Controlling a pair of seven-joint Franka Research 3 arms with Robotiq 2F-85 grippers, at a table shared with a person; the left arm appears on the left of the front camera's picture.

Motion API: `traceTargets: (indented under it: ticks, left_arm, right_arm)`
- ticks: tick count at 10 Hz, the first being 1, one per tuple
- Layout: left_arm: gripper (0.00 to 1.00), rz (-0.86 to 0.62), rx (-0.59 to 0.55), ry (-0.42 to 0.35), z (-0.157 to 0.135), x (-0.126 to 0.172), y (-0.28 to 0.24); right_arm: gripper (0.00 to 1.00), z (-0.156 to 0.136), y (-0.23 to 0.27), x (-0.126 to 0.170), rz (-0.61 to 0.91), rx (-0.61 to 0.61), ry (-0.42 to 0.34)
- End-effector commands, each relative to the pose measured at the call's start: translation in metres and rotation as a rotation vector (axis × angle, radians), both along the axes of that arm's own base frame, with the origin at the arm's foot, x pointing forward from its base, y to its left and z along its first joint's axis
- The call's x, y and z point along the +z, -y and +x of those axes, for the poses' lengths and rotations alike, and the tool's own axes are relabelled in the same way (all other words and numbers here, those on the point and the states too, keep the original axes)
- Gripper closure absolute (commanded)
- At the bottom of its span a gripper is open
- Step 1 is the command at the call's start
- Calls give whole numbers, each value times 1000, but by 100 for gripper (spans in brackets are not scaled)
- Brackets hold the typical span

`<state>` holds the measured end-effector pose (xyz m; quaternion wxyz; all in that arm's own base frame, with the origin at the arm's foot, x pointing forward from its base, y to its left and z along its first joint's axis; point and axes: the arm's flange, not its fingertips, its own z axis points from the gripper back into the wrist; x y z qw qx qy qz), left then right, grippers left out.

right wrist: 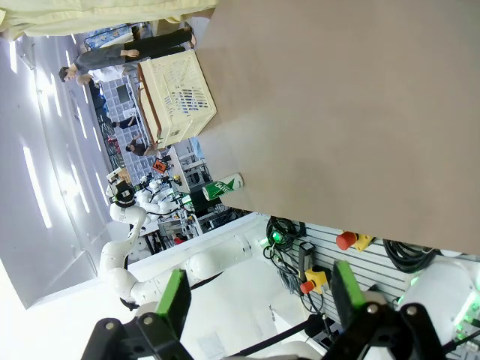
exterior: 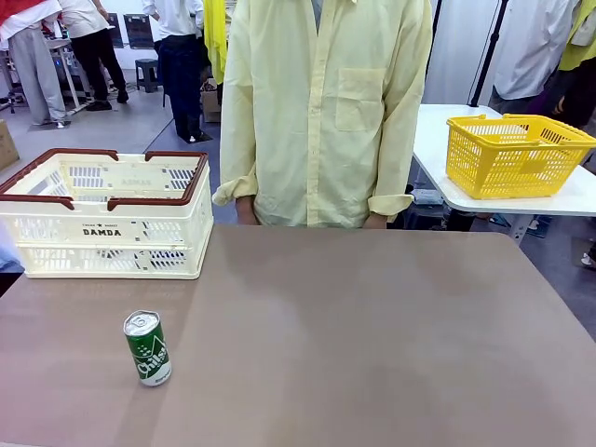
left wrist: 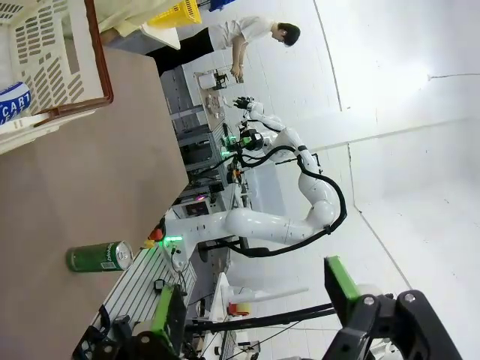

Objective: Place the drinks into the Shopping basket.
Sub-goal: Pick up one drink and place it into the Shopping basket.

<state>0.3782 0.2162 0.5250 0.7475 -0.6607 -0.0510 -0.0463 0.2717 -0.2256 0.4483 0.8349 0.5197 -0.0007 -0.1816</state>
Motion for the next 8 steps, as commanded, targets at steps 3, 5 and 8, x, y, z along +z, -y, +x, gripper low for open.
traceTargets:
  ticks: [3, 5, 8]
  left_arm:
    - [0, 269, 56, -70, -33, 65, 105]
    - [0, 478, 34, -132, -75, 79, 173]
    - [0, 916, 97, -108, -133, 67, 255]
  right_arm:
    - [0, -2, -1, 2, 1, 2, -4]
    - [0, -2, -1, 2, 1, 2, -4]
    - [0, -2, -1, 2, 1, 2, -4]
